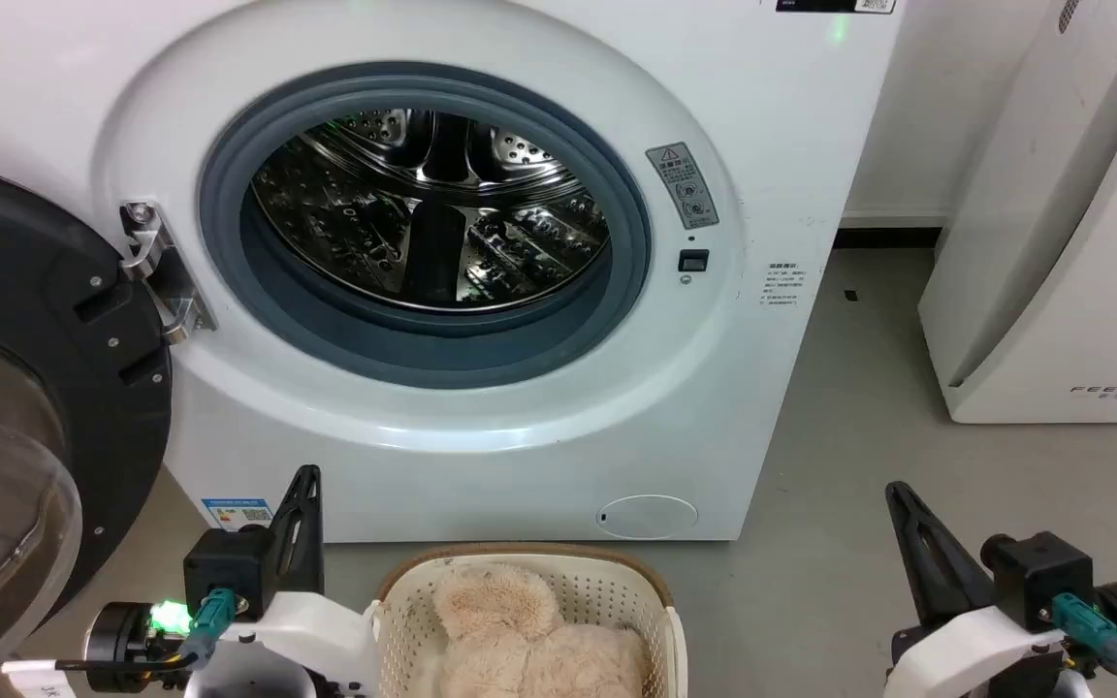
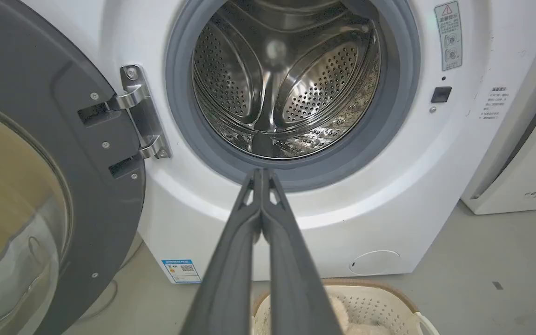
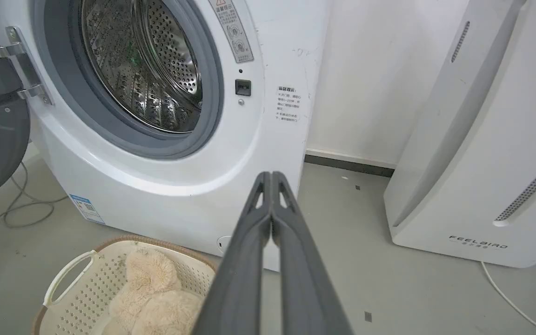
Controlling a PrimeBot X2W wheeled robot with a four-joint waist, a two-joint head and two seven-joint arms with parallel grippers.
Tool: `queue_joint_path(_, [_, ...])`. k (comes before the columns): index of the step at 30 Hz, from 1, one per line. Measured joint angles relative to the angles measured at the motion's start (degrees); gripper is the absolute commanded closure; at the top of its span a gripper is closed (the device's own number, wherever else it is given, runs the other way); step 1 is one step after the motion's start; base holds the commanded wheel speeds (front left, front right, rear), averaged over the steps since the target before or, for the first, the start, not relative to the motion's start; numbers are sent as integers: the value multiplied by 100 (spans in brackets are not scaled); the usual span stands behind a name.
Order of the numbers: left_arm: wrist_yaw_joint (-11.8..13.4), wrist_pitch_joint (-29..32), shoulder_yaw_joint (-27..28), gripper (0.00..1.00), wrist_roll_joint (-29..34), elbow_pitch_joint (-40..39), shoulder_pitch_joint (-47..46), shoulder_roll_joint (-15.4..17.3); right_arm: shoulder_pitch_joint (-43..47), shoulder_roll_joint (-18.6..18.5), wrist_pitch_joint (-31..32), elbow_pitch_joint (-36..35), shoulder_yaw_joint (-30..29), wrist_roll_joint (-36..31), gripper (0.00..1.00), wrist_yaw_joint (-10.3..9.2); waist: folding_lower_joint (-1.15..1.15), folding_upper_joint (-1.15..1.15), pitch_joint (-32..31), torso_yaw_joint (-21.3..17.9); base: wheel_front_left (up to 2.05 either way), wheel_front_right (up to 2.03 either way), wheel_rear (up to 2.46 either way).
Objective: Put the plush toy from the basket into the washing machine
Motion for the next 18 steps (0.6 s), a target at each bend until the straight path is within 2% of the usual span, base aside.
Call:
queue_joint_path(15, [1,0,0,100,0,0,0,0,0,0,0,0,2,0,100,0,0,0,0,0,0,0,0])
queue_joint_path(16, [3,-1,-4,0,0,2,-1,0,1,0,-1,2,0,2,0,0,0,0,0,0,0,0,0])
queue_joint_path(18, [8,0,-4,0,0,3,-2,0,2,0,-1,2,1,2,0,0,0,0,0,0,0,0,0])
